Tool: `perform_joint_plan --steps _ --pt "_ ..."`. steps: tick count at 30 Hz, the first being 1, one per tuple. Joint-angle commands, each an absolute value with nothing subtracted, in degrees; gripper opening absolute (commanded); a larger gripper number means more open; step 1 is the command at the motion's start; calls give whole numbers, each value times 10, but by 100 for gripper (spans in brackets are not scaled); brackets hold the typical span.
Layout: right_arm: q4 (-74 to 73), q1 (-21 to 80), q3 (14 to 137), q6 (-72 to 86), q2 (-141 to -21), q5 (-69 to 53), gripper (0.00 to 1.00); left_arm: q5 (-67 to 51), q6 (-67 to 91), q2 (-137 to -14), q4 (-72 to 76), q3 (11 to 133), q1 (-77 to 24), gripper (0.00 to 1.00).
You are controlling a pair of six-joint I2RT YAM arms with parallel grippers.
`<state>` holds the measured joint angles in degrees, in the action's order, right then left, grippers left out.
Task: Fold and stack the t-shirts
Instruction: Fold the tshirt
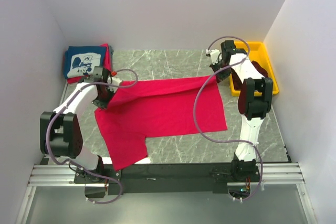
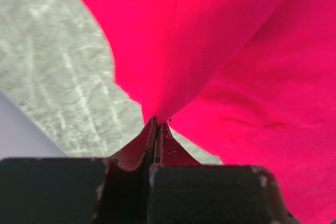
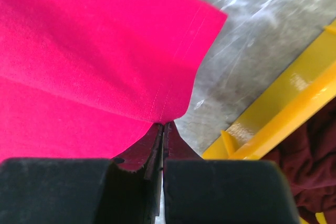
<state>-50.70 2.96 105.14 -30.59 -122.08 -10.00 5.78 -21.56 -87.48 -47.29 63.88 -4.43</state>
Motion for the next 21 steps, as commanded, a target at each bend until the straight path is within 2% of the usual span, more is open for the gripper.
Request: perform_joint_plan --steps 1,11,21 --pt "-513 24 1042 -318 -1210 -89 0 46 -192 -879 -439 618 -48 0" --pt "-529 24 997 -328 -1213 -78 0 32 -175 -897 -421 593 -54 1" --pt "-535 23 1007 -322 -1226 -76 0 28 -175 -908 -427 591 -61 1"
